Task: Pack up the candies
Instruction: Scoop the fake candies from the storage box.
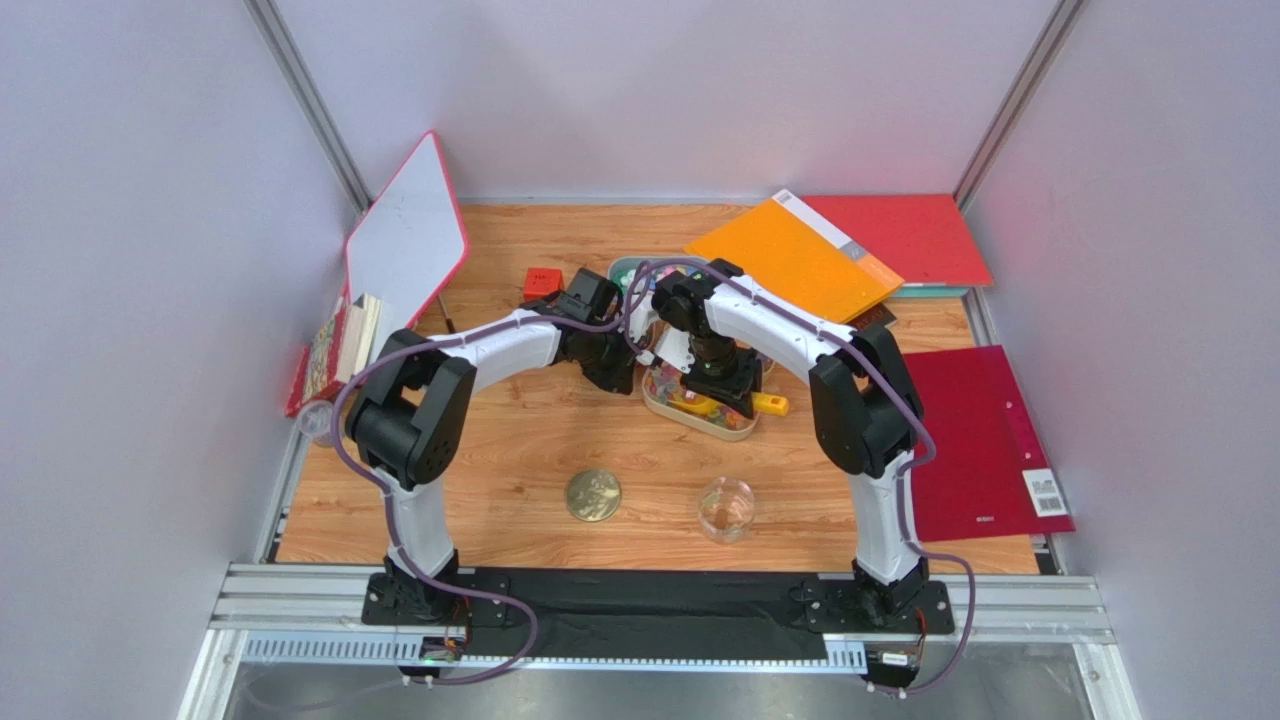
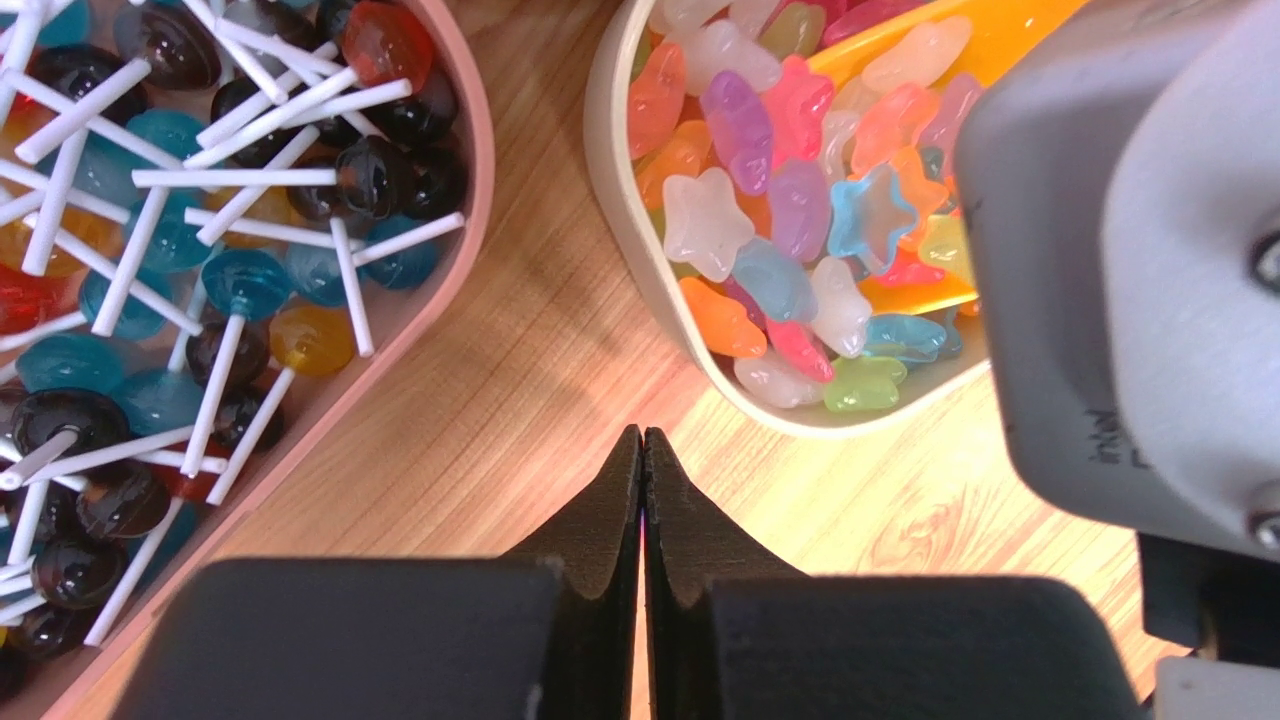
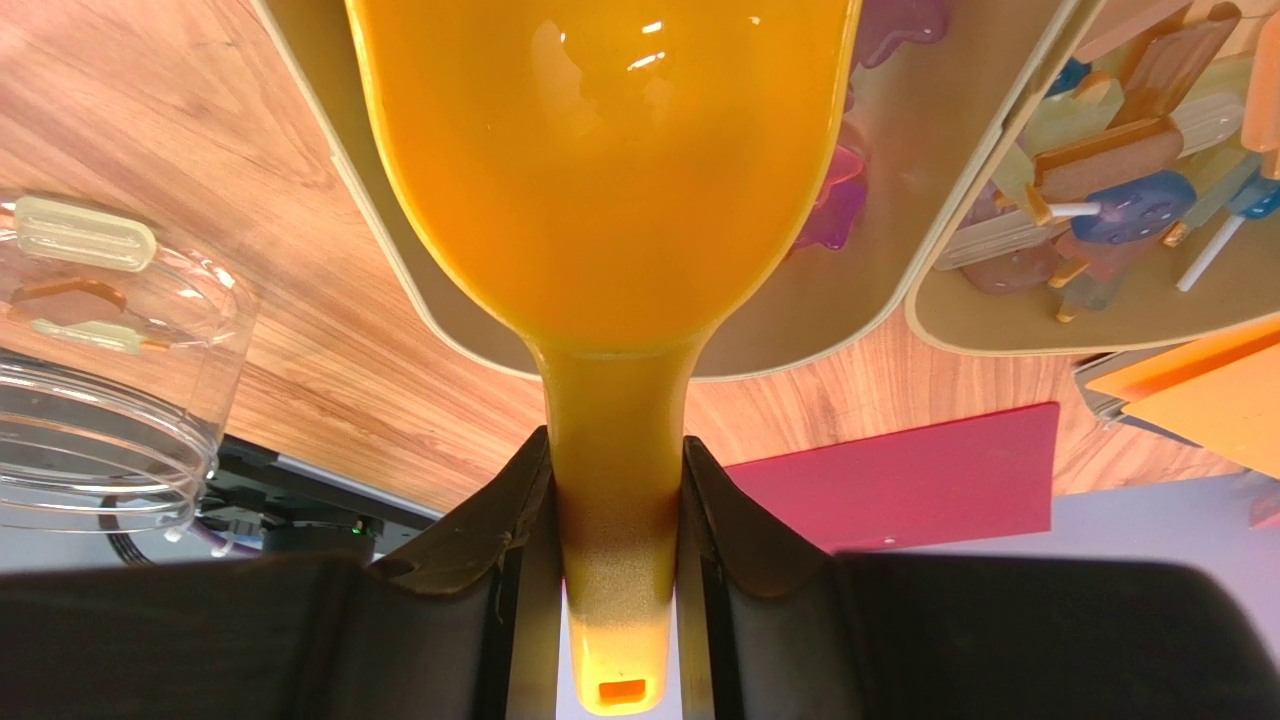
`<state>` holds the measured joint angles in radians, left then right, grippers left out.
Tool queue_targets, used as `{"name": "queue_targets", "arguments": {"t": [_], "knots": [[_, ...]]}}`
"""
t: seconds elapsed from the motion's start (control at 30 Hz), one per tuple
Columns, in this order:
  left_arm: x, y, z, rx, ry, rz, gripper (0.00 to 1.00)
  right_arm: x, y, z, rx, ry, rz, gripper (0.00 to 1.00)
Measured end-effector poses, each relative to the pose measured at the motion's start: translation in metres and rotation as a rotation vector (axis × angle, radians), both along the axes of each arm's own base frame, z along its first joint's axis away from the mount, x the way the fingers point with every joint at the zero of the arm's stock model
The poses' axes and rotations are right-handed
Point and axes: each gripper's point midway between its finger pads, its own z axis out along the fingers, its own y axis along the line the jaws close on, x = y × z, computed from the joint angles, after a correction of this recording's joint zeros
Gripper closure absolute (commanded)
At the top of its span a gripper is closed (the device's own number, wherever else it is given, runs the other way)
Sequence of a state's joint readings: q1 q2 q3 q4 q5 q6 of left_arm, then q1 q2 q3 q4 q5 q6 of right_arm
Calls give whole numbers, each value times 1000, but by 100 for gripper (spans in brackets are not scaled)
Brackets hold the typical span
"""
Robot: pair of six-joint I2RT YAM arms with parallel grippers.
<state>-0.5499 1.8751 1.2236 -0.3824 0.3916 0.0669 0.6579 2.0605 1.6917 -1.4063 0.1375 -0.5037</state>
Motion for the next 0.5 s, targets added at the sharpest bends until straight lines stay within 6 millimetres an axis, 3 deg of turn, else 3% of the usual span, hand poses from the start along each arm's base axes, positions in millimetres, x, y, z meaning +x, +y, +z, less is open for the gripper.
{"name": "queue_targets", "arguments": {"t": [0.27,0.5], "knots": [[-6,12,4,34,-6,5,100,-7,5,-1,14,8,-64,100],[-18,36,23,79,-38,24,100,-17,12,-1,41,42,-111,100]]}}
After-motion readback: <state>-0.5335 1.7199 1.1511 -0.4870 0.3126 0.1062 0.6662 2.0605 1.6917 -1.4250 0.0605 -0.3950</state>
